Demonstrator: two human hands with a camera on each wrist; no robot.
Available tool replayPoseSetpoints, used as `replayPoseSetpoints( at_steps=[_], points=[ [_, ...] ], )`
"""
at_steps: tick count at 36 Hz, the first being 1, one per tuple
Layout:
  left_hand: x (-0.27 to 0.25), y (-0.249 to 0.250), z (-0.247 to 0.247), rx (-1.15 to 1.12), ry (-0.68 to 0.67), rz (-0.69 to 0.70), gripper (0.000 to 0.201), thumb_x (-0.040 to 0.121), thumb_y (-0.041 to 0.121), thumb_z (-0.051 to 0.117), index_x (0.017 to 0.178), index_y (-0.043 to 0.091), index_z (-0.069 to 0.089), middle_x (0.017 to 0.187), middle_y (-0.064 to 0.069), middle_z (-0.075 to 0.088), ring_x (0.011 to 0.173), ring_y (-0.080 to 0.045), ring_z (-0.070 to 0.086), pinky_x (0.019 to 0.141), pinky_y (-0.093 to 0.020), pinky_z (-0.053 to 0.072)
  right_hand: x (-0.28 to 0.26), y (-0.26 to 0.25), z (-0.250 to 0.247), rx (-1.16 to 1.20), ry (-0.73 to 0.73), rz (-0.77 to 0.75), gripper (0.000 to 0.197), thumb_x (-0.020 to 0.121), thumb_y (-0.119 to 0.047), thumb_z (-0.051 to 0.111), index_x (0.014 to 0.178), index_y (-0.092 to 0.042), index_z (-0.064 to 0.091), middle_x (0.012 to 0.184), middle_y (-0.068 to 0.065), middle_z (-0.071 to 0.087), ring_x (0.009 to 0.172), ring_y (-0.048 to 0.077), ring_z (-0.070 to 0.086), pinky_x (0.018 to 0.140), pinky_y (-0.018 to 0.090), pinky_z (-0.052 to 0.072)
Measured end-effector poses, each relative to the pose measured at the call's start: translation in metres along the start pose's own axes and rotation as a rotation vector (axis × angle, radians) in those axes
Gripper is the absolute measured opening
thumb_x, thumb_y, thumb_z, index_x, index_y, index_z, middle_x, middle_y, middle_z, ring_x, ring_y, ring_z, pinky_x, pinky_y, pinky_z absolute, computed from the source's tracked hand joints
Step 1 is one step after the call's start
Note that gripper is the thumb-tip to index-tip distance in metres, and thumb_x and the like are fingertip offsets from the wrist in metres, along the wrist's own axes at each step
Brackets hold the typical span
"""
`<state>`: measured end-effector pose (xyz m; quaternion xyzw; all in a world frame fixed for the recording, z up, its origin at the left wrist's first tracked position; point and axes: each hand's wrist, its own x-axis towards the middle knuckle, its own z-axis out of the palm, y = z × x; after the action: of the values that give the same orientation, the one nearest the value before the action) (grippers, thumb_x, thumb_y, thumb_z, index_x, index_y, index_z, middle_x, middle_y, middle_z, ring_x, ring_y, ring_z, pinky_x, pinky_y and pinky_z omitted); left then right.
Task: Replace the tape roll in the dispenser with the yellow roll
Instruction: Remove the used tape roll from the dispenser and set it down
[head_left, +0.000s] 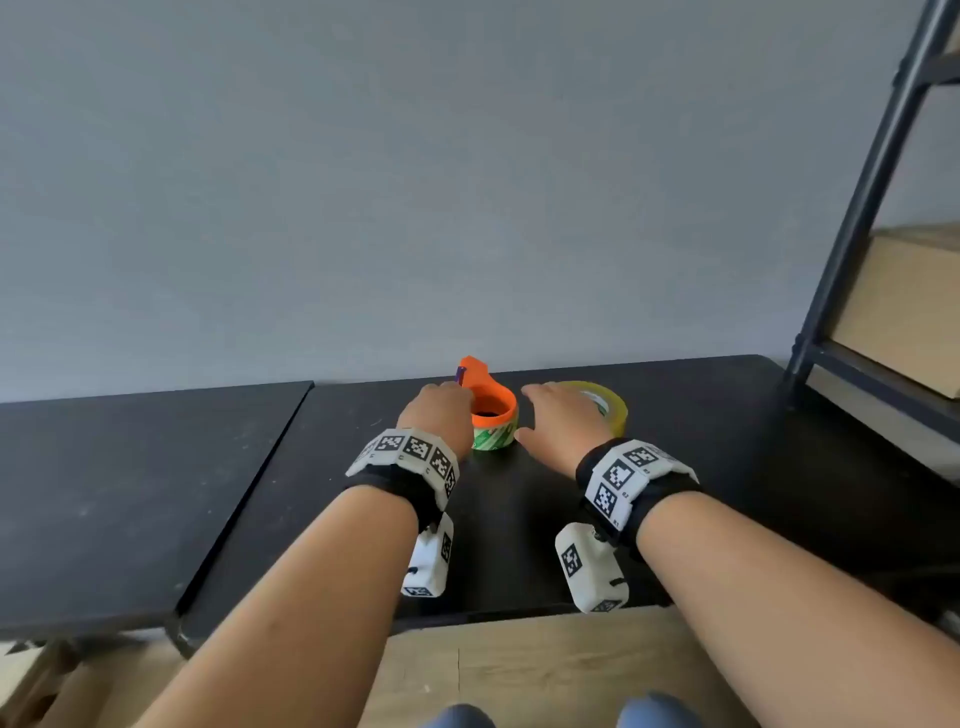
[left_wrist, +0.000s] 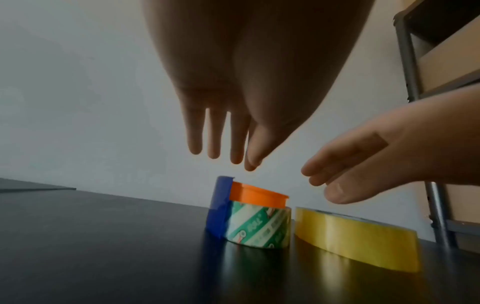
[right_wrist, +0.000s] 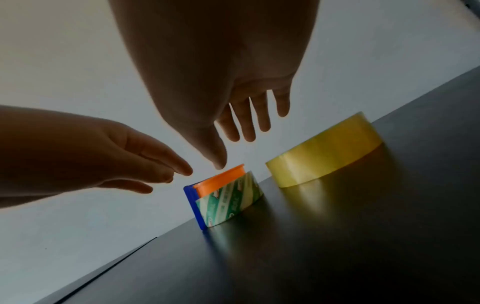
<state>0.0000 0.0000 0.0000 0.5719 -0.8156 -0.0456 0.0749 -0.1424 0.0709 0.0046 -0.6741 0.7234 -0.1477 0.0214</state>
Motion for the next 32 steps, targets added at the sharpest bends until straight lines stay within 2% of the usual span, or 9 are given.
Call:
replayPoseSetpoints(
  at_steps=[3,8,12,15,20,23,26,29,32],
  points=[
    [0.008,0.001,0.006,-0.005,-0.036,-0.022,0.05,0.086,0.005,0.048,0.134,0.021,0.054,0.136,-0.008,0.051,0.121,-0.028,0.054,0.102,-0.041,0.047,0.007,0.004,0.007,-0.042,-0.023,0.019,0.051,0.093,-0.033,0.054,0.139,-0.012,0.046,0.142,0.011,0.053,0.13,0.03,0.05,0.107,0.042,0.042],
    [0.013,0.004,0.011,0.028,-0.084,0.017,0.052,0.089,0.008,0.049,0.138,0.027,0.052,0.135,-0.009,0.049,0.121,-0.03,0.053,0.102,-0.042,0.047,0.017,0.006,0.015,-0.062,-0.041,0.017,0.048,0.092,-0.034,0.054,0.136,-0.013,0.05,0.139,0.01,0.055,0.13,0.03,0.05,0.108,0.042,0.04],
    [0.017,0.006,0.014,0.122,-0.07,0.049,0.035,0.091,0.006,0.049,0.12,0.018,0.065,0.118,-0.005,0.059,0.118,-0.025,0.044,0.096,-0.039,0.05,0.024,0.009,0.018,-0.053,-0.033,0.001,0.045,0.092,-0.033,0.053,0.133,-0.014,0.054,0.136,0.01,0.058,0.128,0.029,0.052,0.108,0.043,0.04],
    [0.018,0.006,0.013,0.126,-0.053,0.02,0.032,0.092,0.009,0.052,0.12,0.017,0.065,0.121,-0.007,0.055,0.116,-0.023,0.046,0.096,-0.039,0.05,0.026,0.009,0.019,-0.058,-0.031,-0.005,0.043,0.092,-0.034,0.053,0.129,-0.014,0.057,0.133,0.009,0.061,0.126,0.029,0.053,0.106,0.043,0.041],
    [0.017,0.007,0.012,0.088,-0.058,-0.061,0.031,0.091,0.013,0.055,0.12,0.016,0.064,0.127,-0.011,0.045,0.101,-0.027,0.058,0.095,-0.037,0.051,0.023,0.009,0.018,-0.047,-0.046,0.006,0.039,0.094,-0.035,0.05,0.125,-0.014,0.063,0.127,0.01,0.063,0.122,0.028,0.054,0.105,0.041,0.041],
    [0.014,0.006,0.01,0.068,-0.054,-0.083,0.03,0.092,0.015,0.054,0.119,0.015,0.066,0.127,-0.011,0.044,0.09,-0.024,0.057,0.096,-0.036,0.051,0.018,0.008,0.017,-0.008,-0.046,0.013,0.036,0.094,-0.033,0.051,0.12,-0.013,0.067,0.122,0.011,0.065,0.118,0.028,0.056,0.102,0.039,0.043],
    [0.011,0.006,0.01,0.04,-0.045,-0.105,0.029,0.092,0.019,0.052,0.116,0.015,0.068,0.125,-0.01,0.045,0.083,-0.023,0.055,0.093,-0.035,0.052,0.016,0.006,0.019,0.055,-0.038,0.016,0.032,0.092,-0.03,0.052,0.109,-0.011,0.071,0.11,0.011,0.069,0.107,0.028,0.061,0.093,0.039,0.05],
    [0.005,0.004,0.013,-0.003,-0.012,-0.1,0.027,0.093,0.022,0.051,0.111,0.016,0.07,0.123,-0.01,0.051,0.089,-0.025,0.059,0.089,-0.033,0.052,0.012,0.003,0.02,0.105,-0.028,0.024,0.029,0.091,-0.027,0.052,0.102,-0.011,0.073,0.1,0.009,0.071,0.097,0.026,0.065,0.087,0.04,0.054],
    [-0.003,0.002,0.011,-0.101,0.004,-0.123,0.031,0.094,0.022,0.048,0.115,0.014,0.069,0.124,-0.011,0.054,0.101,-0.028,0.061,0.093,-0.033,0.05,0.007,0.001,0.02,0.132,-0.008,0.028,0.028,0.091,-0.025,0.052,0.106,-0.012,0.071,0.101,0.009,0.071,0.095,0.025,0.065,0.085,0.04,0.055]
  ],
)
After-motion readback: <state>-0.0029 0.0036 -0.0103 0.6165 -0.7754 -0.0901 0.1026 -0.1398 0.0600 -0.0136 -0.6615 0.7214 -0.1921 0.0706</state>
